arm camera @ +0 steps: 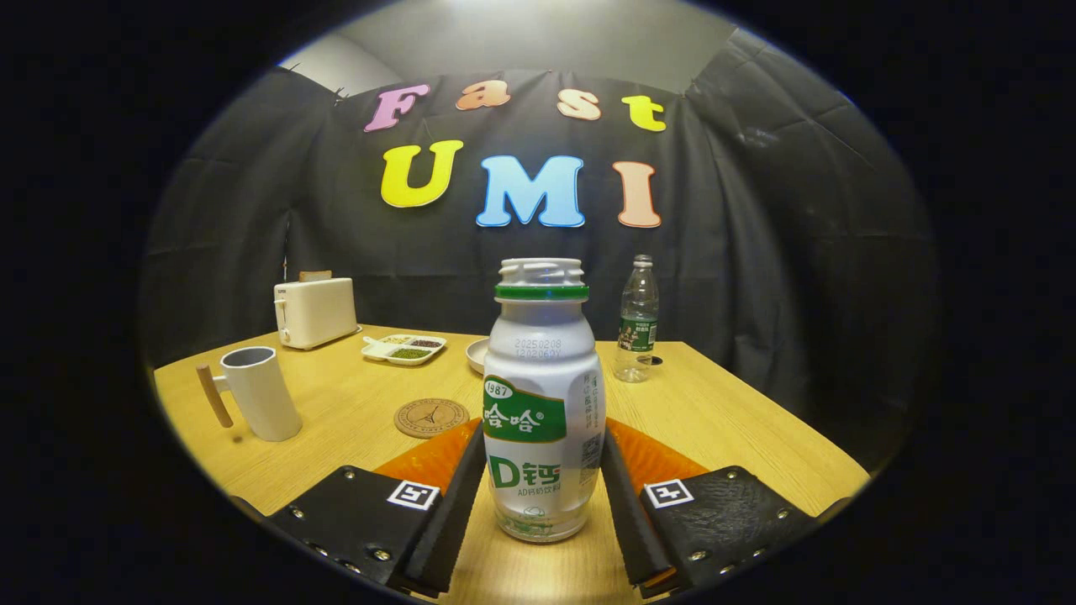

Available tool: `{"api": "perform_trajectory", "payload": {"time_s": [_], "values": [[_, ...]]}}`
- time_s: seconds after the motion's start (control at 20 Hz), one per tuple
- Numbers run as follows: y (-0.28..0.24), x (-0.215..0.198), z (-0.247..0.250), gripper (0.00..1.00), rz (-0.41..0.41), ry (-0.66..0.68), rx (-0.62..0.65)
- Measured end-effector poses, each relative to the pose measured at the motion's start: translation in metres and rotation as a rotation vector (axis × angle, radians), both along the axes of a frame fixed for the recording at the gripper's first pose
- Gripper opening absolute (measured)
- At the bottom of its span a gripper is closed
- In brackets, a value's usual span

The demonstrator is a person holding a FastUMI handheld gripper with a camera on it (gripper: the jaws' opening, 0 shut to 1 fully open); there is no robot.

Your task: Take the bottle from table, then pour the juice into the cup, finally place the bottle on the coaster

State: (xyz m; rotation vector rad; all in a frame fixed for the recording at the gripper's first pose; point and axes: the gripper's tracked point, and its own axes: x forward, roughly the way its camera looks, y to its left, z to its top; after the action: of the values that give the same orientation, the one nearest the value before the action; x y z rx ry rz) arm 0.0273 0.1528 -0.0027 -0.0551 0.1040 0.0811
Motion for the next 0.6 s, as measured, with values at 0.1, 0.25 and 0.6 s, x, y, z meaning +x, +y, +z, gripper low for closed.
{"api": "perform_trajectory", "payload": {"time_s": [0.1,0.25,0.6], "values": [[0.008,0.003,0.006,0.74,0.006,-0.004,-0.032],[0.029,0.007,0.016,0.74,0.035,-0.009,-0.078],[0.079,0.017,0.033,0.74,0.095,-0.035,-0.194]]}}
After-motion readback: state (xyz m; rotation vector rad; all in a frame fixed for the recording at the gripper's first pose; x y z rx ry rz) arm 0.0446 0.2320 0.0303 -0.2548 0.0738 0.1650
